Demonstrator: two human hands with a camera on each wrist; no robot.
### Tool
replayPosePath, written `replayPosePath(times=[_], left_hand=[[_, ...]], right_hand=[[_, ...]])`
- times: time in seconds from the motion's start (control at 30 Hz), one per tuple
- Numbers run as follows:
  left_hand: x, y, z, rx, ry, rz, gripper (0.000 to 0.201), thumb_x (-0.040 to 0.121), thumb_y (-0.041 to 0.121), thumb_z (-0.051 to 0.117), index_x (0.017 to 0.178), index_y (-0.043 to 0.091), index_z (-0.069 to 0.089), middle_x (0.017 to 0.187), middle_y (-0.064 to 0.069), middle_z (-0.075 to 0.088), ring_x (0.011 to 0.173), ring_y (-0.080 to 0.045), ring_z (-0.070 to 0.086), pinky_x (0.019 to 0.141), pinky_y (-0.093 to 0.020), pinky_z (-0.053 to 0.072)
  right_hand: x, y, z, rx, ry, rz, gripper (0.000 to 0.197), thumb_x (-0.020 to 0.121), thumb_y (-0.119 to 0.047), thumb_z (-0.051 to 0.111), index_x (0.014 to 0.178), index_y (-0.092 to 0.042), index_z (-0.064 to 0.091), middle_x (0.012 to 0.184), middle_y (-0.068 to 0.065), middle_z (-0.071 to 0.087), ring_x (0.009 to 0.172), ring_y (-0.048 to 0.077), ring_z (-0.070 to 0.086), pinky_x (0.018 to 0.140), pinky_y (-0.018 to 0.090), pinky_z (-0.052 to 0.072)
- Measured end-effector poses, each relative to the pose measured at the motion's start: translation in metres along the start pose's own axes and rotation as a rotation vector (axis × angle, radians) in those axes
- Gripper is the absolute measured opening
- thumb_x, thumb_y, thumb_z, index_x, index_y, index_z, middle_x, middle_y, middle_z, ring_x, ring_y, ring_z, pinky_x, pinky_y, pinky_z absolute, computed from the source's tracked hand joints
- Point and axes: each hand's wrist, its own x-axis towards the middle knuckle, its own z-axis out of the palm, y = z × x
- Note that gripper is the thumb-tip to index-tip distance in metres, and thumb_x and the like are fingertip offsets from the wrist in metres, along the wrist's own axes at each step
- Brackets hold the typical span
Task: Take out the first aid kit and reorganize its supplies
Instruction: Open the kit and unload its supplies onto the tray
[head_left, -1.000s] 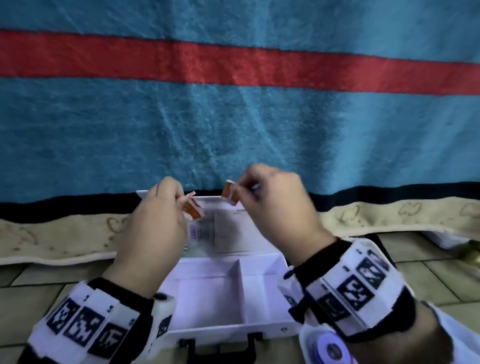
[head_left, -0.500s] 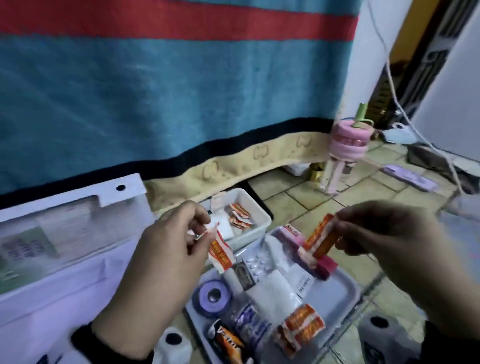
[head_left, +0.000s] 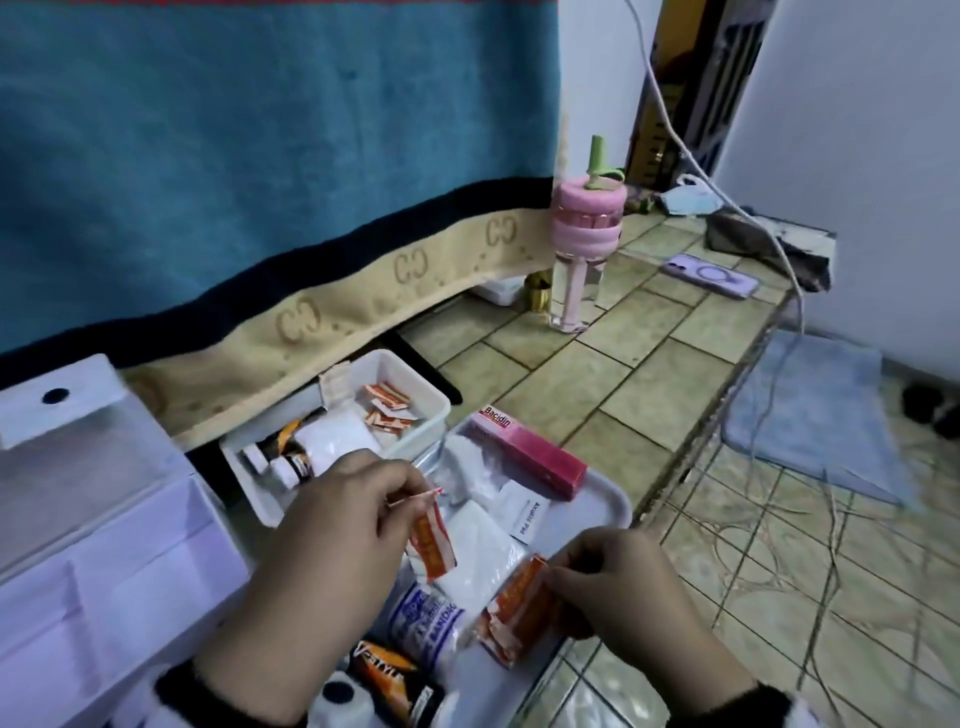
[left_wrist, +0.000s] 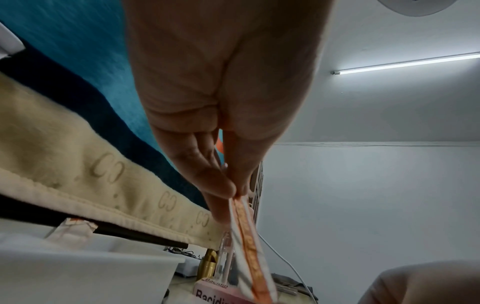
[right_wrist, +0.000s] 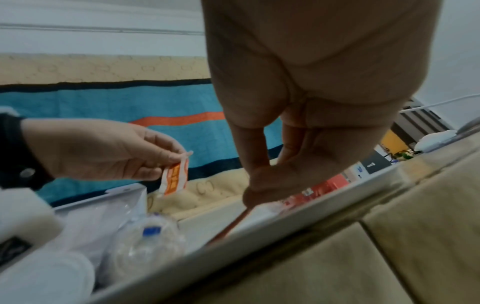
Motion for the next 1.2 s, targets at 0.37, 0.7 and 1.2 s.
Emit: replayPosePath(times=[0.37, 0.7, 1.2], left_hand=[[-0.006, -0.002, 0.003, -0.141, -0.064, -0.075, 0.02, 0.085, 0.019, 0.065, 0.069, 0.029, 0.058, 0.072, 0.003, 0.059, 0.072, -0.006, 0.062, 0.063, -0.019, 0.05], [-0.019, 0.014, 0.017, -0.189, -0.126, -0.11, 0.013, 0.086, 0.031, 0.062, 0.08, 0.031, 0.05, 0.079, 0.016, 0.061, 0.066, -0.001, 0.058, 0.06, -0.016, 0.044], [-0.019, -0.007, 0.001, -0.109, -0.011, -0.104, 0.019, 0.085, 0.018, 0.064, 0.074, 0.026, 0.052, 0.075, 0.01, 0.059, 0.081, 0.006, 0.052, 0.06, -0.017, 0.044]], right_hand=[[-0.003, 0.001, 0.004, -0.25, 0.13, -0.194, 0.036, 0.074, -0.054, 0.069, 0.065, -0.02, 0.062, 0.049, -0.006, 0.053, 0.047, 0.004, 0.046, 0.047, 0.019, 0.031], [-0.009, -0.015, -0.006, 0.618, -0.145, -0.042, 0.008, 0.077, -0.007, 0.068, 0.077, 0.0, 0.066, 0.055, 0.002, 0.06, 0.043, 0.006, 0.045, 0.043, 0.016, 0.035], [-0.003, 0.008, 0.01, -0.481, 0.085, -0.201, 0.024, 0.069, -0.049, 0.07, 0.077, -0.032, 0.055, 0.056, -0.008, 0.055, 0.06, 0.004, 0.054, 0.047, 0.018, 0.032]])
